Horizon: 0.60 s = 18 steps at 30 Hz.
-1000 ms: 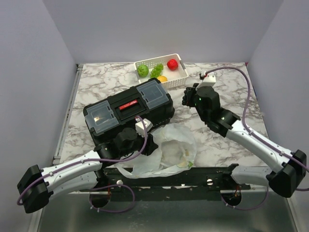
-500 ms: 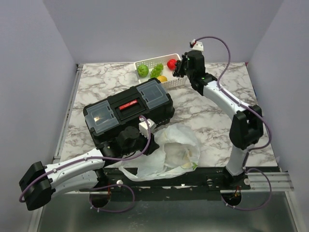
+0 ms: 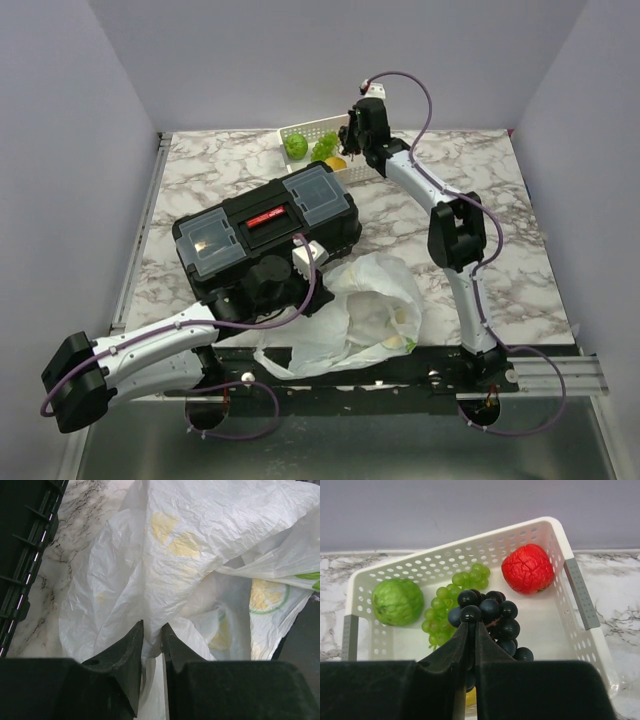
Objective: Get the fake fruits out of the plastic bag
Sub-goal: Place the fake fruit in the bin.
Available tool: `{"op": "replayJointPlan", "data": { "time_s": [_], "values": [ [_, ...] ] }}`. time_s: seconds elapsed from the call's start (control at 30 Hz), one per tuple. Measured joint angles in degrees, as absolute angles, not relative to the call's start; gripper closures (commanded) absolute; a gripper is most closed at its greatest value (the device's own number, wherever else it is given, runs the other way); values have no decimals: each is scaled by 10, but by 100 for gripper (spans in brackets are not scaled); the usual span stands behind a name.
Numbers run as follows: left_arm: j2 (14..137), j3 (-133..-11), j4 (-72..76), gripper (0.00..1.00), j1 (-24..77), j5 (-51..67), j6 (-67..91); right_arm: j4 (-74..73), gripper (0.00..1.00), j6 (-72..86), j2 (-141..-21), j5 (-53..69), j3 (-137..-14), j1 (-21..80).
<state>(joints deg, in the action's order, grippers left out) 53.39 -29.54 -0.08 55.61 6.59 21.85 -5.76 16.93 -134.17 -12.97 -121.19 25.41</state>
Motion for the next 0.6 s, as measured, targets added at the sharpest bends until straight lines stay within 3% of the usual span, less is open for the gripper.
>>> {"op": "replayJointPlan", "data": {
  "time_s": [0.17, 0.3, 0.4, 0.6],
  "values": [
    [543, -296, 1, 88, 556, 77, 216, -79, 63, 154, -1373, -130, -1226, 254],
    [550, -298, 1, 94, 556, 84, 206, -116, 29, 141, -1381, -135, -1237, 254],
    [561, -312, 2, 97, 556, 90, 193, -141, 18, 133, -1376, -141, -1239, 254],
    [612, -391, 14, 99, 558, 135, 151, -204, 8, 144, -1299, -151, -1180, 254]
  ]
}}
